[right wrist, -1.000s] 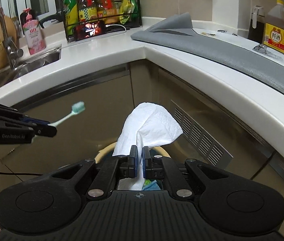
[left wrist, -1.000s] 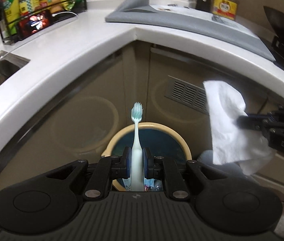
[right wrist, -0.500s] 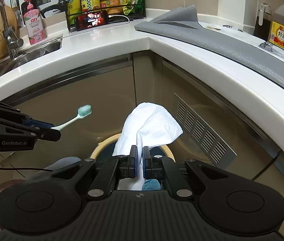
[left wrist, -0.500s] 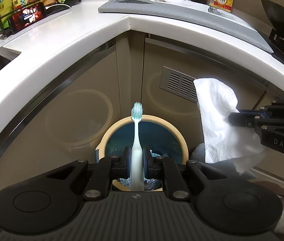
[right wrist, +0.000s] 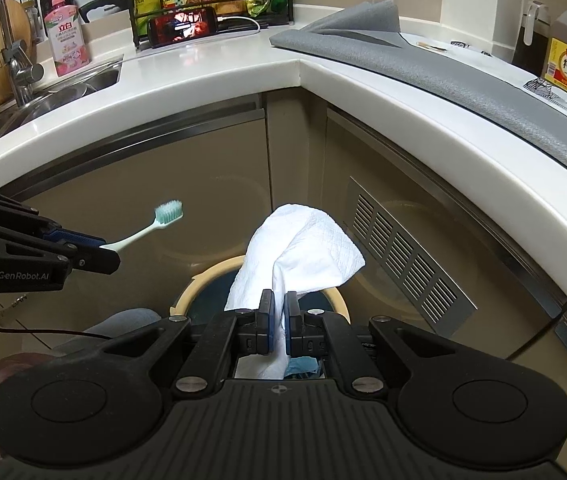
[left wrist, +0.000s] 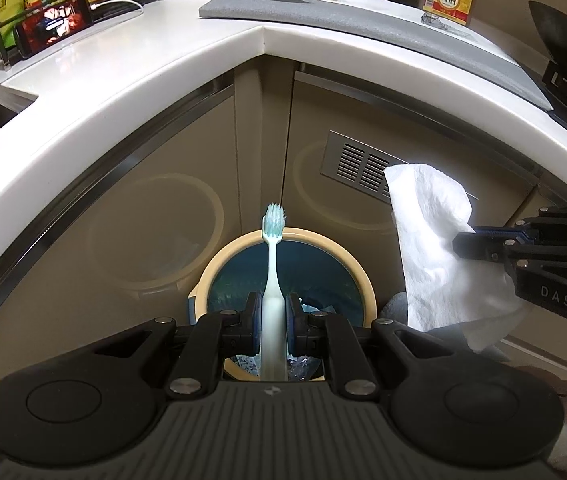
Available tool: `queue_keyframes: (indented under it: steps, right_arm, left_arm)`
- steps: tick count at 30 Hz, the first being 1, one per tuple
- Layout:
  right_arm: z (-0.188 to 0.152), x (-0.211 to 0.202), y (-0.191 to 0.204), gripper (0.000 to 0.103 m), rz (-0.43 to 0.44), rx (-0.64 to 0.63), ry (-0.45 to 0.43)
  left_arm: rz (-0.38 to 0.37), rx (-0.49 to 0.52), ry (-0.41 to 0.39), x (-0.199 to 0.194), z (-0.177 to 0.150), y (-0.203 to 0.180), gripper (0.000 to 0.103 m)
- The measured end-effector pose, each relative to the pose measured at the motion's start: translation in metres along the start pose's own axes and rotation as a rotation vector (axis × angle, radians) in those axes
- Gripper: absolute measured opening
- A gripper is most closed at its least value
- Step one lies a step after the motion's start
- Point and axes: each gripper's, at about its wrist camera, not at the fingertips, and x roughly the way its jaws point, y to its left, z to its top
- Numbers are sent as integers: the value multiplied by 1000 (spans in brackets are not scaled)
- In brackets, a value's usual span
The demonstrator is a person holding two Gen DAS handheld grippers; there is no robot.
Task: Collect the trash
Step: 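Carry the toothbrush and tissue down toward the bin with both grippers, then lower both grippers into the bin and open them to drop toothbrush and tissue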
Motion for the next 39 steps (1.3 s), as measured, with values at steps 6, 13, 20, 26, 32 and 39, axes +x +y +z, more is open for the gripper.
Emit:
queue_keyframes:
  steps: [6,13,20,26,32,39]
  right_arm:
    - [2,11,2,5,-2,-22,21]
    - [2,33,-4,5,-1,-2,73]
    - [1,70,-12,5,4,43,154]
    - [-1,102,-17,5,3,67,219]
    - [-4,135,-22,5,-3,73,287]
    - [-9,185,-27,5,4,102,385]
  left_arm:
    - [-12,-40,21,11,5,7,13]
    - [-21,-53,57,36,9,8,13]
    - [-28,-68,110,66,9,12,13]
    - [-31,-86,168,94,8,17,13]
    - [-36,-99,244,128,9,24,13]
    - [-30,-99,352,180,3,28,13]
